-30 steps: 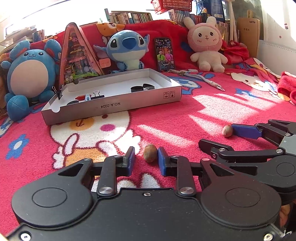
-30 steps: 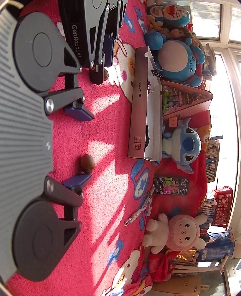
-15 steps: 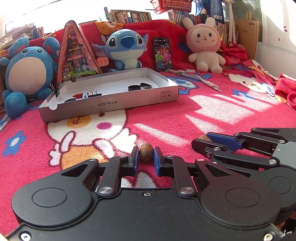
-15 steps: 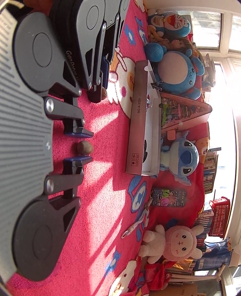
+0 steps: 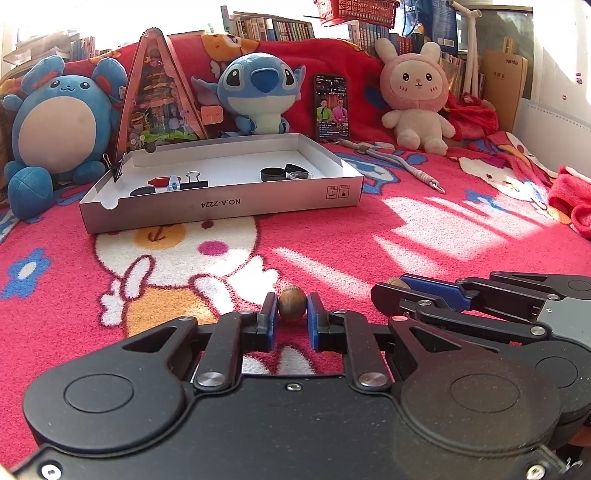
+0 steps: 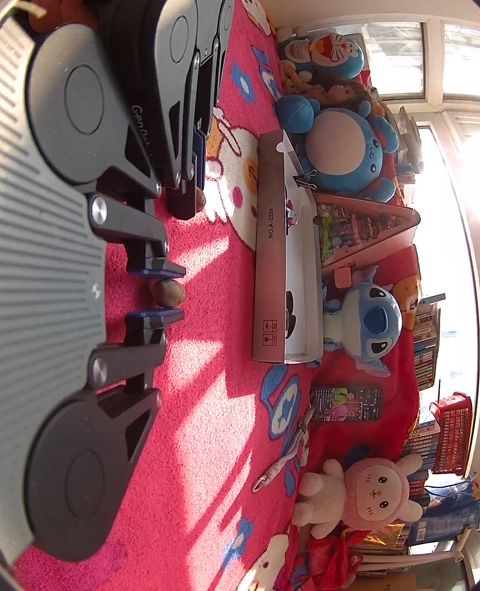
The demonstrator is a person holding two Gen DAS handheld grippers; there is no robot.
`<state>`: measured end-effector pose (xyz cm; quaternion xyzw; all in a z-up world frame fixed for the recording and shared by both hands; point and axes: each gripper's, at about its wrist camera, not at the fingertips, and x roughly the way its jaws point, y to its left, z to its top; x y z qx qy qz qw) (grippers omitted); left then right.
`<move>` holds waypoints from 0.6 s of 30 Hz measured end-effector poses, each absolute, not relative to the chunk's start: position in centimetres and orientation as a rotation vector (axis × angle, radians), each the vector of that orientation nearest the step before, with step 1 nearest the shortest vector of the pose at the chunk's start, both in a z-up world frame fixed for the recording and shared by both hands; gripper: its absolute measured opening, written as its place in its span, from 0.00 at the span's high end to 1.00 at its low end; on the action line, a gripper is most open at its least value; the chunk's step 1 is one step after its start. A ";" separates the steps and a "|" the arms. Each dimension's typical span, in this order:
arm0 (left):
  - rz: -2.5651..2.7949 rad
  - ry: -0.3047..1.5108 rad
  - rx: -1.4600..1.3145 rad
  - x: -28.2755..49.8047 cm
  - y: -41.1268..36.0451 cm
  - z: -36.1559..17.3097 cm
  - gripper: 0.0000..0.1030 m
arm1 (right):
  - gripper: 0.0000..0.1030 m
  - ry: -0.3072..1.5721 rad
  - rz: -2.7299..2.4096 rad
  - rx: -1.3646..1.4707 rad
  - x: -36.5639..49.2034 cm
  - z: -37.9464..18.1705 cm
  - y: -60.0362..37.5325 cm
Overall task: Organize rigid objects
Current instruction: 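Carry the two brown nuts with both tools into the box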
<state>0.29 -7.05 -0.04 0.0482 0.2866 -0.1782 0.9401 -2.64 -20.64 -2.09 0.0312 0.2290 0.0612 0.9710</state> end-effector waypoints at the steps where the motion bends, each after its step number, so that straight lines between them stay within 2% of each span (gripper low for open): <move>1: -0.360 0.584 0.099 0.3 -7.0 0.0 0.84 | 0.80 0.463 0.127 0.067 -2.6 -2.0 -20.6; 18: -0.275 0.553 0.060 2.0 -4.1 1.4 0.84 | 0.80 0.410 0.156 0.051 -0.8 -0.1 -18.8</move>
